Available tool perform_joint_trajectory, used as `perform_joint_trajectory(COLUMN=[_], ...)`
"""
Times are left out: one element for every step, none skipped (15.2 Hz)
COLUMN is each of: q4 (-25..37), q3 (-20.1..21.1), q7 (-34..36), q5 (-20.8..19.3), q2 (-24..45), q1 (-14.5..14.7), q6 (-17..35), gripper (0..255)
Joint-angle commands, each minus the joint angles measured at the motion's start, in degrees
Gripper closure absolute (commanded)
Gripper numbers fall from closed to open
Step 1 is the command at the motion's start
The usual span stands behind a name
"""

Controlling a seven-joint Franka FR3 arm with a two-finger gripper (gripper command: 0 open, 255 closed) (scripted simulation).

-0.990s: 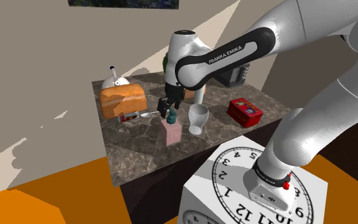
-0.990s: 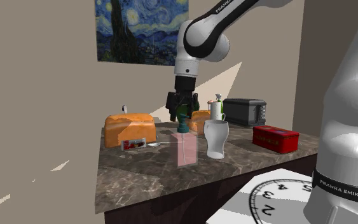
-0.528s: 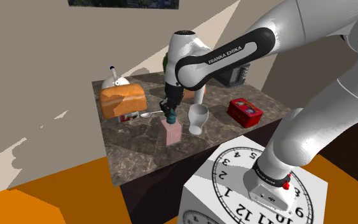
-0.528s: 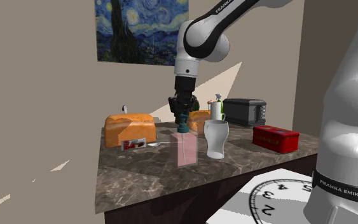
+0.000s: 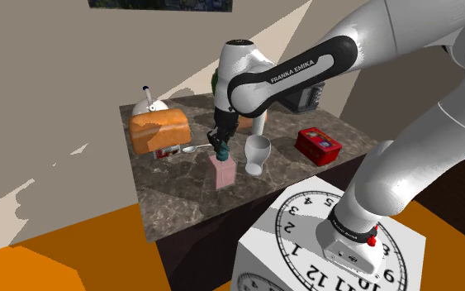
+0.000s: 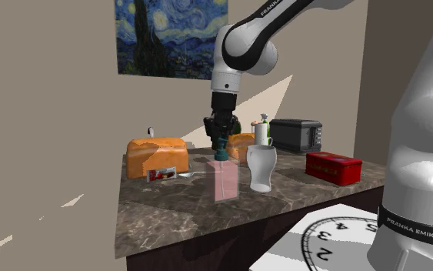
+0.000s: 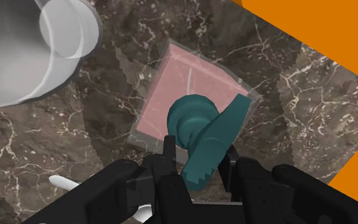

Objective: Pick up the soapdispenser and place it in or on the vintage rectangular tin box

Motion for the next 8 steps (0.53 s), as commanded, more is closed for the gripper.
perform_joint_trajectory(q4=[0.4, 0.9, 1.3, 1.8, 2.3, 2.8, 3.3, 3.8], q3=[-0.1, -0.2, -0.2, -0.3, -0.4, -0.4, -0.5, -0.6], q7=[-0.1, -0.1, -0.1, -0.2, -0.2, -0.2, -0.2, -0.3], q5=[0.0, 0.1, 0.1, 0.2, 0.2, 0.2, 0.2, 0.2], q2=[-0.4, -0.8, -1.2, -1.6, -1.9, -2.3, -2.6, -2.9], q1=[0.0, 0.0, 0.0, 0.0, 0.0, 0.0, 0.0, 0.0], q6=[-0.8, -1.7, -2.5, -3.4, -4.2, -5.1, -5.9, -6.7], gripper=[255, 255, 255, 255, 255, 255, 255, 255])
